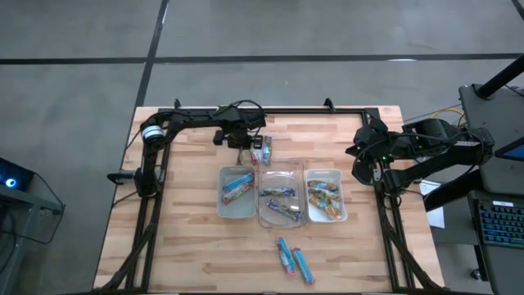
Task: Pick and place Granola Bars by type
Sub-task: Put the yellow granola bar into the white bin
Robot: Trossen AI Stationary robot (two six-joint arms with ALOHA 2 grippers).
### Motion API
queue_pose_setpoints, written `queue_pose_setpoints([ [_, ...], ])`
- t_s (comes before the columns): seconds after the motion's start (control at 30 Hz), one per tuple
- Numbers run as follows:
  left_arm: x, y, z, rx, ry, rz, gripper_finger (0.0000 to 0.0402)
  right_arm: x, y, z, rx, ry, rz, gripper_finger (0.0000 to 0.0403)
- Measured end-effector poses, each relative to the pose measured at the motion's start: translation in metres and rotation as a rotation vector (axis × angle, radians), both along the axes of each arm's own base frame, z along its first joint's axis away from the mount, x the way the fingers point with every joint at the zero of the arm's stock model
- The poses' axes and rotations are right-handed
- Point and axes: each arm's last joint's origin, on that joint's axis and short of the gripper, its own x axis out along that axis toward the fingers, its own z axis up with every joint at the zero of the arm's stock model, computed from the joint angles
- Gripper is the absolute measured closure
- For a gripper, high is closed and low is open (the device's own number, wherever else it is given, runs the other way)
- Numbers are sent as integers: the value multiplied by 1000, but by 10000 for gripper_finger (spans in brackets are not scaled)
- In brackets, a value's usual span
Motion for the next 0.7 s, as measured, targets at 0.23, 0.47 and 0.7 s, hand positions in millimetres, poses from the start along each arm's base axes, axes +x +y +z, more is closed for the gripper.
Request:
queue_pose_setpoints([
  [0.23, -2, 1, 0, -4, 12, -8, 331, 0, 0, 0, -6, 0, 6, 394],
  [0.47, -2, 1, -2, -2, 7, -6, 331, 0, 0, 0, -7, 1, 9, 394],
  [0.7, 9, 1, 1, 46, -76, -57, 328, 0, 0, 0, -7, 1, 9, 394],
])
